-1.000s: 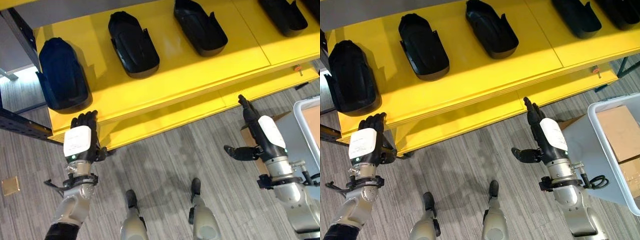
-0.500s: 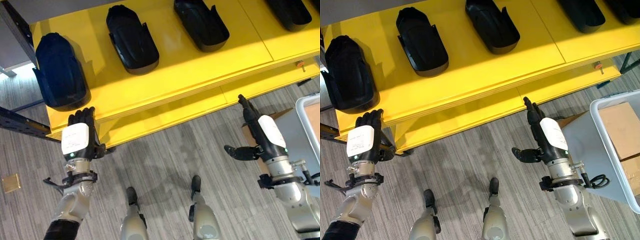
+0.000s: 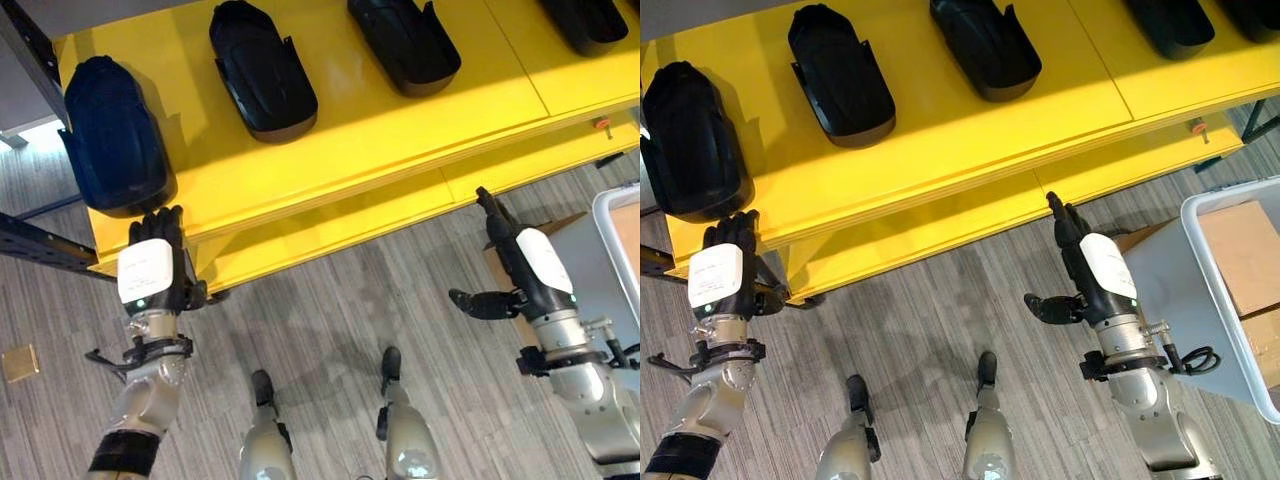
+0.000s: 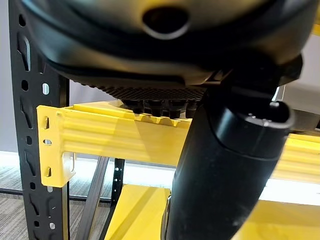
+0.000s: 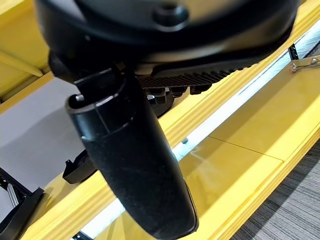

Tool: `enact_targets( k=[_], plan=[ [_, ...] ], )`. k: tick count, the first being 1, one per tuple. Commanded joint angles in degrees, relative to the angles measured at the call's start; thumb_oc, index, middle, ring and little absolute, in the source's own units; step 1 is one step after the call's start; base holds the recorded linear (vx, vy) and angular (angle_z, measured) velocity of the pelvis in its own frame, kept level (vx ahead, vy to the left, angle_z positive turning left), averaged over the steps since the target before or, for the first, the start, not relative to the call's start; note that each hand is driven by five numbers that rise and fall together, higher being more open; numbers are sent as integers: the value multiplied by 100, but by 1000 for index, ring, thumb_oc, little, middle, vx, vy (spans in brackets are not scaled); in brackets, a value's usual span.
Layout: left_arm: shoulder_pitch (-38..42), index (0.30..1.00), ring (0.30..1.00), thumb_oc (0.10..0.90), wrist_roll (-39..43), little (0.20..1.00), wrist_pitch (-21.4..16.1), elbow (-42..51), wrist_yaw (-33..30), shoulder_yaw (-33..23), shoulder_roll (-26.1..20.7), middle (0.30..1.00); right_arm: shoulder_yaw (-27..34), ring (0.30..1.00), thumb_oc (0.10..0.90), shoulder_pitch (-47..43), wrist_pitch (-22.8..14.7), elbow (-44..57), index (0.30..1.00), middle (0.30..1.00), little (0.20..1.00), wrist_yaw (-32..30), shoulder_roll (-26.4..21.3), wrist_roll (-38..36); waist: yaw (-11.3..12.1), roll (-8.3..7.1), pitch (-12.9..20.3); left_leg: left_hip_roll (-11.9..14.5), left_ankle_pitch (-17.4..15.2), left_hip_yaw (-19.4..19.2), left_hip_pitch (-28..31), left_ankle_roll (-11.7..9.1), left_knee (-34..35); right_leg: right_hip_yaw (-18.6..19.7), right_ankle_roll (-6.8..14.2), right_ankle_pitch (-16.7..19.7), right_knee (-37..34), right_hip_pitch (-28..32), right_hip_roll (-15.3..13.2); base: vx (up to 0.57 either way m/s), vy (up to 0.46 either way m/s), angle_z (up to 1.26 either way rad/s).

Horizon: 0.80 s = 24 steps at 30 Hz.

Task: Move parts from the plastic box to the shelf.

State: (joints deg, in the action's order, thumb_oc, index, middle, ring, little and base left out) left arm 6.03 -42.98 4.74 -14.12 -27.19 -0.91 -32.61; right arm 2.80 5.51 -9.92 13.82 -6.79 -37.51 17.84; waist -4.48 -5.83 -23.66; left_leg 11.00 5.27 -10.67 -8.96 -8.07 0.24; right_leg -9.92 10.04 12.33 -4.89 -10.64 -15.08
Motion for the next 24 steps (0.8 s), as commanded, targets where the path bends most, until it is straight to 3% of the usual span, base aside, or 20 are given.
enact_targets(
  k=[1,24],
  plan=[
    [117,1000,1000,900,239,1000,171,-212,-124,-726,-555,1000,332,1000,900,-512,-310,567,1000,1000,1000,-300,-141,-128,-33,-245,31,-238,-479,186,-305,400,-717,51,-128,-473,891,-176,87,0,0,0],
    [480,1000,1000,900,124,1000,176,-488,-170,-601,-896,1000,271,1000,900,-610,-365,568,1000,1000,1000,-287,-242,-165,-107,-354,-16,-288,-562,151,-496,413,-916,161,-112,-411,908,-334,61,-1,1,0]
  ],
)
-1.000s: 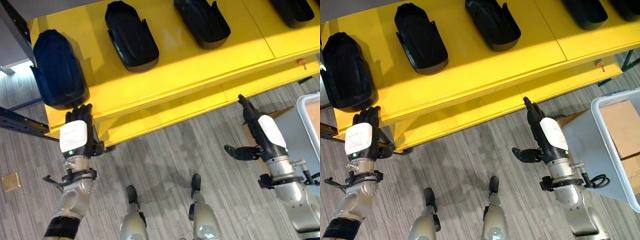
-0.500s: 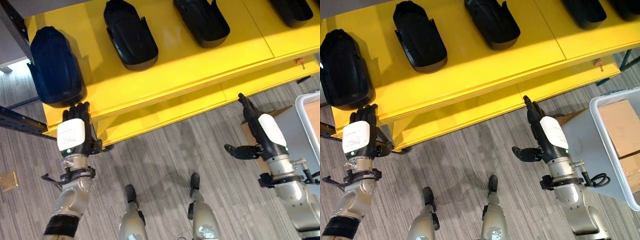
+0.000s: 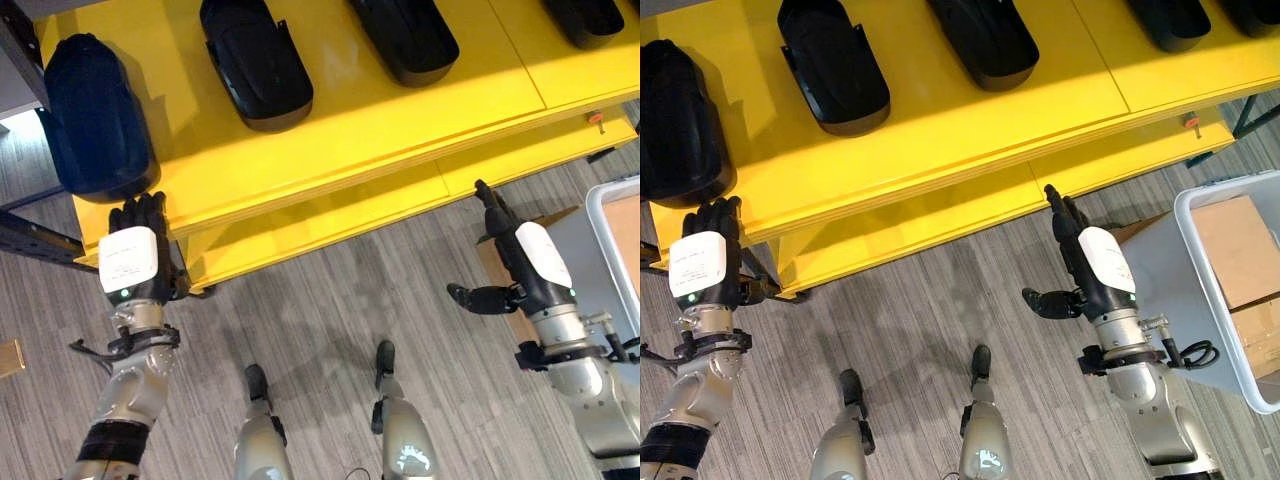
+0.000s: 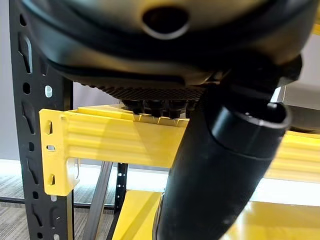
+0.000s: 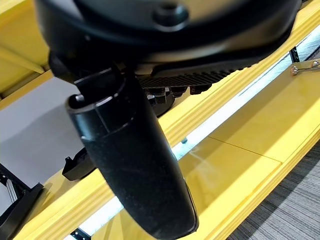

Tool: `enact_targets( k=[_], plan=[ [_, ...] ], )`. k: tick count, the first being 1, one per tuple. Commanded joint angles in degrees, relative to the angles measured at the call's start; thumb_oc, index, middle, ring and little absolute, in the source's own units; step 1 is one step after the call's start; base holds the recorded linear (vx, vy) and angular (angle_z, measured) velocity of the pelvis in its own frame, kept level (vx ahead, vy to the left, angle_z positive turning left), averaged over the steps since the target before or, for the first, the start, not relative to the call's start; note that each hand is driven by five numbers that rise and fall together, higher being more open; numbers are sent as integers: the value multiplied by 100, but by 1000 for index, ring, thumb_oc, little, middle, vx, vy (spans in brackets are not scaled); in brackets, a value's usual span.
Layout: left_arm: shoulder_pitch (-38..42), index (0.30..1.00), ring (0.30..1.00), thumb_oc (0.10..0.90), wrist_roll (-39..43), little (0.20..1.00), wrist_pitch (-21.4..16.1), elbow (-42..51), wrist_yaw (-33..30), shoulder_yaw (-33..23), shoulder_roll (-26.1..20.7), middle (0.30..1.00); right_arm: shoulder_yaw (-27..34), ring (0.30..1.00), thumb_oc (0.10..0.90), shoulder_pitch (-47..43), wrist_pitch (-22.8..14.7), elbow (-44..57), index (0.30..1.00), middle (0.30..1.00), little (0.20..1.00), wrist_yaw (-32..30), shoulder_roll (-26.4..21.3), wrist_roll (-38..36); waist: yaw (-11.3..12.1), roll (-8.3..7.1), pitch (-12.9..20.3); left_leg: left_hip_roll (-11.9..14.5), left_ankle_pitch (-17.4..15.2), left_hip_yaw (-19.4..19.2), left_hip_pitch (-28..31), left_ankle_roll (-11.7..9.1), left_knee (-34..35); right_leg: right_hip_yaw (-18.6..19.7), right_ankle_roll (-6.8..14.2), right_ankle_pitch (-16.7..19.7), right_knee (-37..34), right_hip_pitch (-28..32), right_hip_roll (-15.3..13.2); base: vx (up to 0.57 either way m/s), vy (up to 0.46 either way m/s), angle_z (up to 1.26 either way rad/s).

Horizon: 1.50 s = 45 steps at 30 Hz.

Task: Move parts from the plastic box to the shelf.

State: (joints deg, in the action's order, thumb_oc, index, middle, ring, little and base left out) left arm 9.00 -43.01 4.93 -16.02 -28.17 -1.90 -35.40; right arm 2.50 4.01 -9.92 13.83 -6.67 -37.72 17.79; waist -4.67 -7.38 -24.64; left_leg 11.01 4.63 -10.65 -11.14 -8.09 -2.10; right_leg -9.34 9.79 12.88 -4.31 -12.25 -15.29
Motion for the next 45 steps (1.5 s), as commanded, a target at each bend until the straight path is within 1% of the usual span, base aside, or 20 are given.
enact_targets(
  k=[1,4,14,31,32,33,34,35,37,45],
  plan=[
    [183,1000,1000,900,127,1000,158,-298,-72,-502,-617,1000,301,1000,900,-460,-364,567,1000,1000,1000,-299,-221,-161,-88,-199,82,-288,-497,149,-278,415,-683,103,-87,-467,850,-173,83,0,0,0],
    [237,1000,1000,900,104,1000,160,-384,-98,-466,-682,1000,299,1000,900,-462,-375,585,1000,1000,1000,-301,-232,-163,-103,-226,69,-291,-504,140,-327,418,-724,122,-89,-466,857,-192,76,0,0,0],
    [389,1000,1000,900,151,1000,154,-559,-170,-391,-762,1000,330,1000,900,-458,-405,587,1000,1000,1000,-343,-281,-168,-131,-227,21,-301,-553,126,-445,432,-853,161,-89,-478,902,-276,57,0,0,0],
    [589,1000,1000,900,151,1000,180,-538,-233,-372,-914,1000,356,1000,900,-445,-421,581,1000,1000,1000,-331,-363,-215,-195,-255,-33,-327,-623,73,-623,468,-1024,264,-84,-445,928,-448,25,0,0,0],
    [597,1000,1000,900,156,1000,183,-503,-219,-362,-903,1000,348,1000,900,-443,-418,582,1000,1000,1000,-326,-364,-210,-187,-242,-41,-307,-686,78,-608,457,-1057,268,-78,-492,950,-430,40,0,0,0],
    [611,1000,1000,900,171,1000,179,-534,-228,-376,-910,1000,348,1000,900,-442,-422,576,1000,1000,1000,-319,-374,-209,-194,-255,-54,-319,-648,70,-632,467,-1061,277,-89,-460,947,-449,31,0,0,0],
    [614,1000,1000,900,176,1000,174,-545,-233,-373,-911,1000,344,1000,900,-444,-423,572,1000,1000,1000,-319,-375,-209,-188,-247,-53,-306,-695,70,-618,459,-1077,281,-81,-495,960,-437,41,0,0,0],
    [611,1000,1000,900,173,1000,178,-524,-235,-375,-916,1000,356,1000,900,-434,-421,586,1000,1000,1000,-313,-375,-202,-206,-273,-60,-325,-654,62,-655,472,-1084,292,-90,-443,947,-473,26,0,0,0],
    [621,1000,1000,900,175,1000,177,-503,-230,-397,-917,1000,377,1000,900,-413,-417,582,1000,1000,1000,-307,-379,-201,-215,-276,-56,-314,-688,53,-686,468,-1132,305,-85,-447,948,-499,31,0,0,0],
    [749,1000,1000,900,202,1000,161,-624,-238,-341,-1062,1000,354,1000,900,-464,-431,586,1000,1000,1000,-289,-424,-230,-243,-287,-62,-320,-725,24,-768,483,-1211,352,-78,-424,951,-577,31,-1,5,-1]
  ],
)
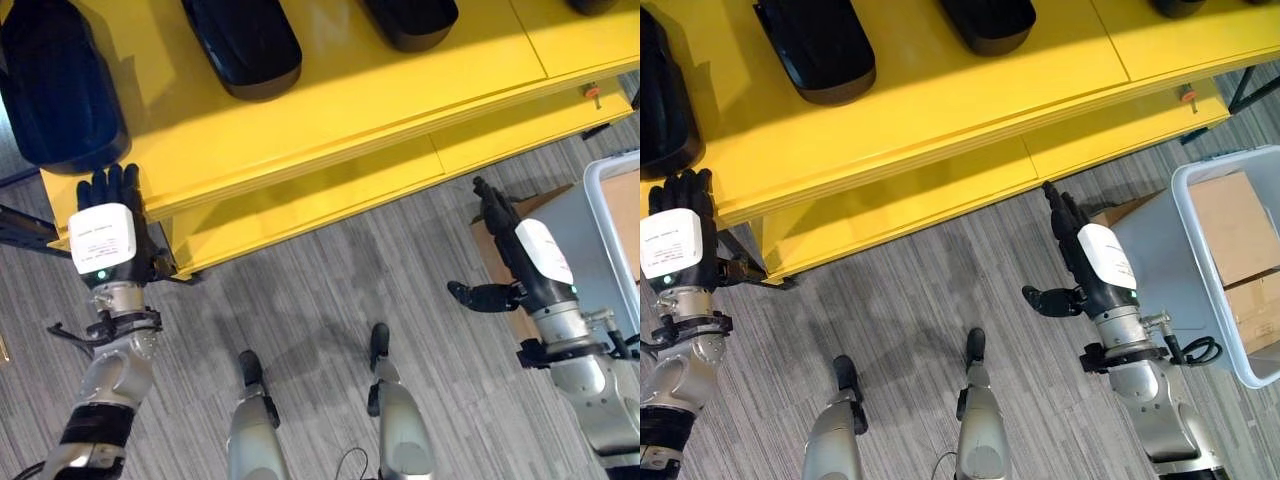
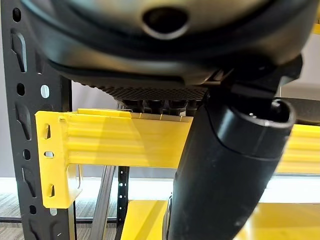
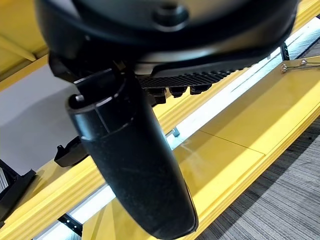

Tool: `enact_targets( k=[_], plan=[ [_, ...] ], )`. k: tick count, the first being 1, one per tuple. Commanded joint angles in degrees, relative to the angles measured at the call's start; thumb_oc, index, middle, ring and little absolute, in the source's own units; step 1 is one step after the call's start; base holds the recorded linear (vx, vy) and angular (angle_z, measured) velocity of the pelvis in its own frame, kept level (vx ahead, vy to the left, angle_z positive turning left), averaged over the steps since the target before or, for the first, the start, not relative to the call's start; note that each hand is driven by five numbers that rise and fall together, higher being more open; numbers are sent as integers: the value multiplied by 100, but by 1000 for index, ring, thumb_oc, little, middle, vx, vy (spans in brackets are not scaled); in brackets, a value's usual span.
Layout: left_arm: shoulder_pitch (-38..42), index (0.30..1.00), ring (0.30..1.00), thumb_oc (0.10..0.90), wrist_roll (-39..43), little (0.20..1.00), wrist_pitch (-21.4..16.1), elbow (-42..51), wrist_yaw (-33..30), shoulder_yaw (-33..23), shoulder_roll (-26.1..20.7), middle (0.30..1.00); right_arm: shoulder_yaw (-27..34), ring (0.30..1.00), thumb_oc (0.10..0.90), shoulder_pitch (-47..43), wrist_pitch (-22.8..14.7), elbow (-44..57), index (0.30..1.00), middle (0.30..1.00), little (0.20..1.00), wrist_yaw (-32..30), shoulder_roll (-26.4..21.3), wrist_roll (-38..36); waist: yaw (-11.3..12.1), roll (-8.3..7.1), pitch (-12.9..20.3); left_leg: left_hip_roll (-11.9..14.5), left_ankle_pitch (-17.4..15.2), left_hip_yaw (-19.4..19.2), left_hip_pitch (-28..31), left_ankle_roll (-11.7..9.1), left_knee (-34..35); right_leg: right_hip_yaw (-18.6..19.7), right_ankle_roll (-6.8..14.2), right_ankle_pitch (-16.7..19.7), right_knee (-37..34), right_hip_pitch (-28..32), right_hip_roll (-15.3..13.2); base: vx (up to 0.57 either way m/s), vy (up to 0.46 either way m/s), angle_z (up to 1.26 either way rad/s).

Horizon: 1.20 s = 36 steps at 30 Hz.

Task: Move parts from the plastic box to the shelf.

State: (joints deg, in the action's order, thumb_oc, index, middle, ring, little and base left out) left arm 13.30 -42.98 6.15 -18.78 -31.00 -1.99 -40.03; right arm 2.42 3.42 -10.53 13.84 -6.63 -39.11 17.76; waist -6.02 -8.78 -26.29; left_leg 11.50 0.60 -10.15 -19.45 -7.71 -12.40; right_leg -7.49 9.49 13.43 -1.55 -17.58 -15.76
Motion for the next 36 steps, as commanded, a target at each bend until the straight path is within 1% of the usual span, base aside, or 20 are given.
enact_targets(
  k=[1,4,6,7,8,10,21,23,24,36],
  plan=[
    [321,1000,1000,900,200,1000,38,-351,44,-330,-600,1000,363,1000,900,-406,-371,585,1000,1000,1000,-293,-285,-227,-107,-148,104,-369,-322,-27,61,445,-182,168,-48,-479,675,-47,78,0,0,0],
    [374,1000,1000,900,232,1000,41,-425,50,-312,-667,1000,343,1000,900,-434,-380,588,1000,1000,1000,-287,-303,-254,-114,-143,97,-354,-376,-29,47,440,-221,174,-30,-500,682,-43,83,0,0,0],
    [384,1000,1000,900,260,1000,33,-445,45,-317,-680,1000,345,1000,900,-441,-384,583,1000,1000,1000,-283,-302,-262,-118,-159,94,-371,-335,-34,17,453,-222,179,-36,-463,671,-64,70,0,0,0],
    [387,1000,1000,900,308,1000,34,-514,53,-323,-690,1000,342,1000,900,-443,-388,586,1000,1000,1000,-273,-311,-270,-116,-152,97,-360,-382,-43,32,448,-244,178,-26,-489,682,-47,79,0,0,0],
    [399,1000,1000,900,357,1000,14,-540,58,-313,-686,1000,340,1000,900,-454,-392,589,1000,1000,1000,-272,-309,-276,-120,-164,93,-375,-341,-49,9,457,-247,185,-33,-452,668,-66,67,0,0,0],
    [423,1000,1000,900,404,1000,-13,-576,89,-280,-723,1000,328,1000,900,-454,-390,589,1000,1000,1000,-266,-315,-279,-109,-143,95,-359,-401,-52,25,450,-278,179,-20,-481,673,-48,75,16,7,-1],
    [477,1000,1000,900,624,1000,-200,-840,134,-137,-849,1000,252,1000,900,-475,-443,576,1000,1000,1000,-256,-368,-319,-106,-112,145,-375,-417,-52,45,455,-269,209,-11,-458,622,-11,63,3,1,0],
    [482,1000,1000,900,666,1000,-213,-888,150,-108,-848,1000,240,1000,900,-479,-455,563,1000,1000,1000,-260,-367,-325,-110,-120,150,-400,-369,-63,40,465,-249,204,-14,-421,610,-23,42,0,0,0],
    [480,1000,1000,900,679,1000,-224,-912,155,-94,-848,1000,232,1000,900,-479,-455,567,1000,1000,1000,-261,-372,-325,-106,-99,150,-388,-419,-63,64,458,-266,203,-5,-458,625,-3,55,0,0,0],
    [600,1000,1000,900,887,1000,-316,-1183,189,65,-869,1000,232,1000,900,-491,-486,561,1000,1000,1000,-311,-411,-321,-146,-77,161,-387,-428,-89,85,453,-287,246,-9,-460,628,-9,59,0,1,0]
  ],
)
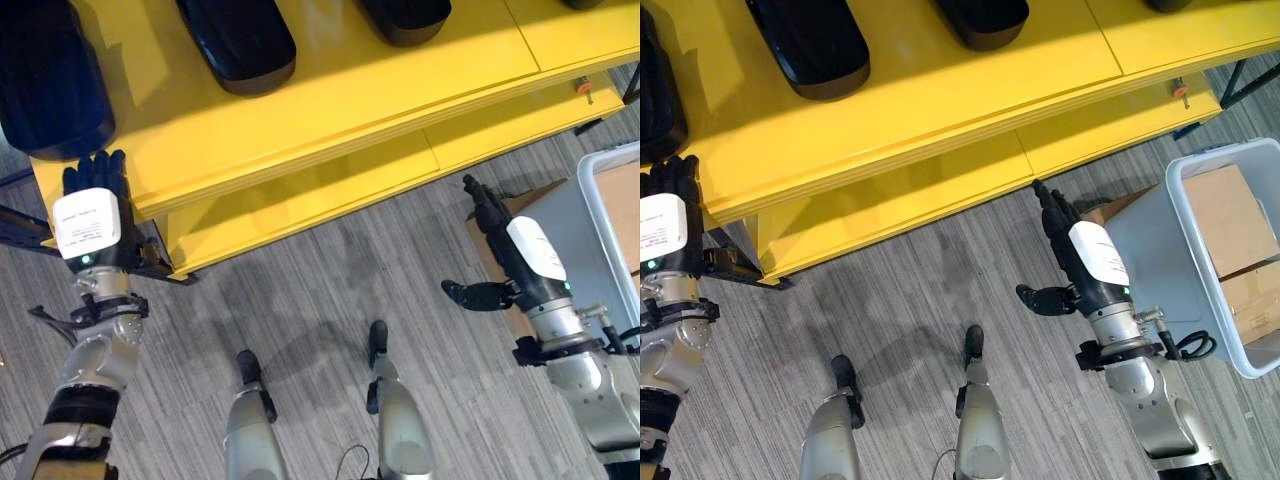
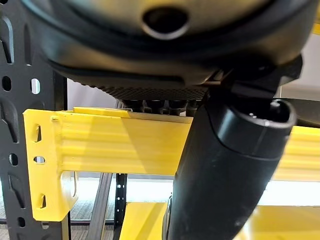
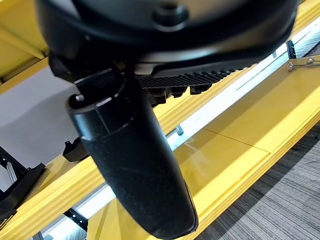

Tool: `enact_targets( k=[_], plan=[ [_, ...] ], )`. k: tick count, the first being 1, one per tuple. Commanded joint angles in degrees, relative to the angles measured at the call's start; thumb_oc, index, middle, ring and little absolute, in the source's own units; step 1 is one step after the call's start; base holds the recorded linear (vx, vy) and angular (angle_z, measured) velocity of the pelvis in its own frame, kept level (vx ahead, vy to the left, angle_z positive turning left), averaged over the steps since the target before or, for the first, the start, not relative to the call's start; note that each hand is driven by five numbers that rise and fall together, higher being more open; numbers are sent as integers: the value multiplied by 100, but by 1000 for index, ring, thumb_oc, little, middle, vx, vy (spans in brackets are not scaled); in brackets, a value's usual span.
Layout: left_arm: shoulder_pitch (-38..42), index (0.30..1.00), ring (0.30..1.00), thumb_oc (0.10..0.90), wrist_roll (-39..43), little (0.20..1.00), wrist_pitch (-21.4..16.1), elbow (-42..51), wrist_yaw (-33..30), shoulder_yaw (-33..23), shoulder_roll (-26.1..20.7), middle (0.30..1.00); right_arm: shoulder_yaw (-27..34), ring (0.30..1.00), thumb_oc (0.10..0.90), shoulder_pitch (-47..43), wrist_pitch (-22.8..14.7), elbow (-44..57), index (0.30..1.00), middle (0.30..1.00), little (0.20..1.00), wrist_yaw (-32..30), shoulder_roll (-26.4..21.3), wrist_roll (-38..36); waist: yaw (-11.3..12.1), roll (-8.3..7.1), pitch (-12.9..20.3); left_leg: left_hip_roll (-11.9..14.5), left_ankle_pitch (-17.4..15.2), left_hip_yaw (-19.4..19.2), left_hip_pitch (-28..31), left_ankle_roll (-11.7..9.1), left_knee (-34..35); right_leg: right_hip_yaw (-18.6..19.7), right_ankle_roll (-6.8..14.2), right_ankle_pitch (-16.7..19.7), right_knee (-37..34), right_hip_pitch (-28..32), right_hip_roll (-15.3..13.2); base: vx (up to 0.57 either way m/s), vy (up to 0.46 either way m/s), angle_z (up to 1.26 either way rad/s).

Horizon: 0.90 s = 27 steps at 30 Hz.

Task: Move parts from the plastic box to the shelf.

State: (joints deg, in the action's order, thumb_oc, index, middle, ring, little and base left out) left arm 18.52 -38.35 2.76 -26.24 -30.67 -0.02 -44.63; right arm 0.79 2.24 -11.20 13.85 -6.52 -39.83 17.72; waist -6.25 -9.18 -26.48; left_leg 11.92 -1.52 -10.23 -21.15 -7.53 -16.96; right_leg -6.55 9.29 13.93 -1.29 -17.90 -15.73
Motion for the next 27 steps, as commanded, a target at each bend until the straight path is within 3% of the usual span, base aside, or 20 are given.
enact_targets(
  k=[1,18,27],
  plan=[
    [90,1000,1000,900,476,1000,-18,-485,177,-109,-419,1000,410,1000,900,-358,-419,558,1000,1000,1000,-334,-344,-323,-130,-37,178,-428,-212,-91,253,433,169,169,11,-494,581,24,55,0,0,0],
    [4,1000,1000,900,504,1000,-238,-273,415,96,-437,1000,420,1000,900,-384,-413,531,1000,1000,1000,-298,-386,-342,-121,-20,134,-434,-154,-98,246,436,169,178,6,-454,595,7,32,1,0,-1],
    [-771,1000,1000,900,925,1000,-671,777,630,-187,196,1000,377,1000,900,-462,-347,447,1000,1000,1000,-215,-292,-305,-1,63,171,-473,-95,-62,427,425,363,124,-9,-456,559,151,27,0,0,0]
  ],
)
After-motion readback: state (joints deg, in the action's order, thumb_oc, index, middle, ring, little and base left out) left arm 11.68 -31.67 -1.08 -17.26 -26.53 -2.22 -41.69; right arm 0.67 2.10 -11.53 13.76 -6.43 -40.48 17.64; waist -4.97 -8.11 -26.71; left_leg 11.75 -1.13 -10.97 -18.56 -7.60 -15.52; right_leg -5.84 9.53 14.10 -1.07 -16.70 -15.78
